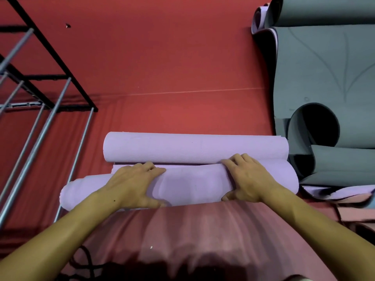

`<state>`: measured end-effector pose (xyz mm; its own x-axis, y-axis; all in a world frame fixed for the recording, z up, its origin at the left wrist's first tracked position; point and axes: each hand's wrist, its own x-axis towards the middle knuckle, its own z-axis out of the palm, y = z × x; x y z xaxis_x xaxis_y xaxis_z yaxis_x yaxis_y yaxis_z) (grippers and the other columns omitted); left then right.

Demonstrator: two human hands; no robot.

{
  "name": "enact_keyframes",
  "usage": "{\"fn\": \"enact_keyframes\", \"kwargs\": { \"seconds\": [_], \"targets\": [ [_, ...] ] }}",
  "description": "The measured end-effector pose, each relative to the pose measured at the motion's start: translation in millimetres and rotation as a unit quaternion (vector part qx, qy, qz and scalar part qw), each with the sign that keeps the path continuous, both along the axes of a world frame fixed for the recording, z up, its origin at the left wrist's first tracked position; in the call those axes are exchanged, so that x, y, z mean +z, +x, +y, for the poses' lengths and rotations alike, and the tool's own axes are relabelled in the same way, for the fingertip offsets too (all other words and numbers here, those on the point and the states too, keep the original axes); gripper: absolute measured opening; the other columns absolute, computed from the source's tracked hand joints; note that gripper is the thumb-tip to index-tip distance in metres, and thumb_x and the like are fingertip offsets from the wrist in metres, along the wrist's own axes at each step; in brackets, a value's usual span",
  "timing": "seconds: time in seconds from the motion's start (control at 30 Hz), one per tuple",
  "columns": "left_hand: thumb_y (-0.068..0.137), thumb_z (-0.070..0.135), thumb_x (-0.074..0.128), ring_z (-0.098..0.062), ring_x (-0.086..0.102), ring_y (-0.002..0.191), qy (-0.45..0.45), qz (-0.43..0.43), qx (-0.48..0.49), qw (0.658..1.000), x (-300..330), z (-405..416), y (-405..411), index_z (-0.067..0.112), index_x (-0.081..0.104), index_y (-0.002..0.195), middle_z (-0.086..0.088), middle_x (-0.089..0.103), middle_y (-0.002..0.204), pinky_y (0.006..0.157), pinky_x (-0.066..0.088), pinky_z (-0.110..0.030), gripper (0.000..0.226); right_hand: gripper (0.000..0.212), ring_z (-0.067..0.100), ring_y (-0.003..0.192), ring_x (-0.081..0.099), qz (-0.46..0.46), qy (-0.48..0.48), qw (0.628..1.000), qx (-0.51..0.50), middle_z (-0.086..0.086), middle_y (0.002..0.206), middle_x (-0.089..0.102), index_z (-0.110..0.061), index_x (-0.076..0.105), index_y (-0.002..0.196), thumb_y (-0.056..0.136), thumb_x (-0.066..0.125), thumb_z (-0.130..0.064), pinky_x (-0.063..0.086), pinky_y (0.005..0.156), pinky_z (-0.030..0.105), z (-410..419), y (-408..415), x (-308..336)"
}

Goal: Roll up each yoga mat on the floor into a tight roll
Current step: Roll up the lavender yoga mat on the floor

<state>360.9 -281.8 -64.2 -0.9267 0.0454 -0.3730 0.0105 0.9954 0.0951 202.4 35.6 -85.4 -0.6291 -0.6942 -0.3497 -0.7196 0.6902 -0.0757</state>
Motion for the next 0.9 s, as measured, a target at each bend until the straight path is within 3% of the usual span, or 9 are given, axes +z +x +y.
{"fn": "enact_keyframes", "kwargs": {
  "seconds": [0.1,0.17,0.23,0.3,0.4,0.47,0.57,0.67,0.9],
  "targets": [
    [0.055,0.101,0.052,-0.018,0.056,0.117,-0.020,0.004,-0.005,1.000,-10,4,1,0.035,0.032,0.155,0.012,0.049,0.132,0.090,0.047,-0.039,0.122,0.105,0.024,0.131,0.045,-0.049,-0.004,0.998,-0.030,-0.003,0.138,0.052,-0.025,0.035,0.142,0.061,0.075,-0.078,0.027,0.119,0.048,-3,-2,3],
    [0.051,0.100,0.055,-0.021,0.058,0.114,-0.019,0.016,-0.002,1.000,-18,7,2,0.033,0.034,0.154,0.010,0.051,0.131,0.091,0.047,-0.040,0.125,0.099,0.031,0.148,0.030,-0.077,-0.004,0.996,-0.035,0.001,0.146,0.046,-0.023,0.033,0.134,0.062,0.078,-0.074,0.016,0.125,0.054,-3,-1,2],
    [0.050,0.099,0.056,-0.021,0.058,0.116,-0.019,0.031,0.000,0.999,-23,11,0,0.033,0.038,0.150,0.010,0.054,0.130,0.097,0.046,-0.039,0.121,0.102,0.037,0.159,0.003,-0.094,-0.002,0.995,-0.034,0.009,0.165,0.023,-0.020,0.032,0.136,0.063,0.079,-0.074,0.009,0.127,0.058,-3,-4,2],
    [0.054,0.096,0.060,-0.018,0.051,0.131,0.003,0.029,0.008,1.000,-22,10,-7,0.036,0.040,0.148,0.011,0.051,0.143,0.107,0.041,-0.037,0.114,0.107,0.037,0.159,-0.007,-0.098,0.002,0.995,-0.030,0.008,0.173,-0.005,-0.021,0.033,0.142,0.063,0.078,-0.077,0.009,0.128,0.056,-5,-12,4],
    [0.053,0.093,0.070,-0.022,0.031,0.152,0.051,-0.017,0.026,0.998,-12,1,-25,0.045,0.041,0.148,0.000,0.016,0.172,0.112,0.040,-0.039,0.111,0.113,0.034,0.159,-0.010,-0.108,0.018,0.994,-0.031,0.010,0.173,-0.011,-0.024,0.030,0.154,0.067,0.074,-0.080,0.008,0.128,0.054,-11,-26,9],
    [0.049,0.093,0.073,-0.024,0.035,0.150,0.064,-0.057,0.042,0.995,-5,-5,-36,0.052,0.046,0.141,0.000,-0.009,0.174,0.101,0.047,-0.039,0.105,0.117,0.035,0.159,-0.009,-0.103,0.036,0.994,-0.033,0.010,0.172,-0.014,-0.027,0.022,0.162,0.070,0.068,-0.083,0.009,0.128,0.054,-12,-29,11],
    [0.046,0.094,0.074,-0.027,0.050,0.137,0.061,-0.087,0.048,0.993,2,-8,-46,0.056,0.051,0.131,0.000,-0.022,0.172,0.083,0.045,-0.035,0.095,0.130,0.037,0.143,0.024,-0.060,0.035,0.997,-0.034,0.011,0.160,0.017,-0.027,0.027,0.160,0.056,0.060,-0.095,0.024,0.122,0.053,-12,-26,8],
    [0.047,0.094,0.074,-0.028,0.048,0.140,0.055,-0.091,0.046,0.993,4,-8,-48,0.058,0.049,0.132,-0.001,-0.022,0.172,0.083,0.043,-0.035,0.096,0.138,0.029,0.114,0.043,0.001,0.041,0.999,0.001,0.003,0.131,0.038,-0.022,0.036,0.151,0.040,0.060,-0.100,0.039,0.109,0.051,-12,-26,1],
    [0.046,0.096,0.072,-0.022,0.026,0.155,0.065,-0.048,0.078,0.994,3,-11,-44,0.047,0.025,0.160,0.008,-0.008,0.174,0.110,0.042,-0.045,0.132,0.123,0.026,0.128,0.051,-0.057,0.033,0.998,-0.016,-0.002,0.139,0.051,-0.027,0.034,0.147,0.050,0.070,-0.092,0.031,0.118,0.053,-15,-38,-1]
  ]
}}
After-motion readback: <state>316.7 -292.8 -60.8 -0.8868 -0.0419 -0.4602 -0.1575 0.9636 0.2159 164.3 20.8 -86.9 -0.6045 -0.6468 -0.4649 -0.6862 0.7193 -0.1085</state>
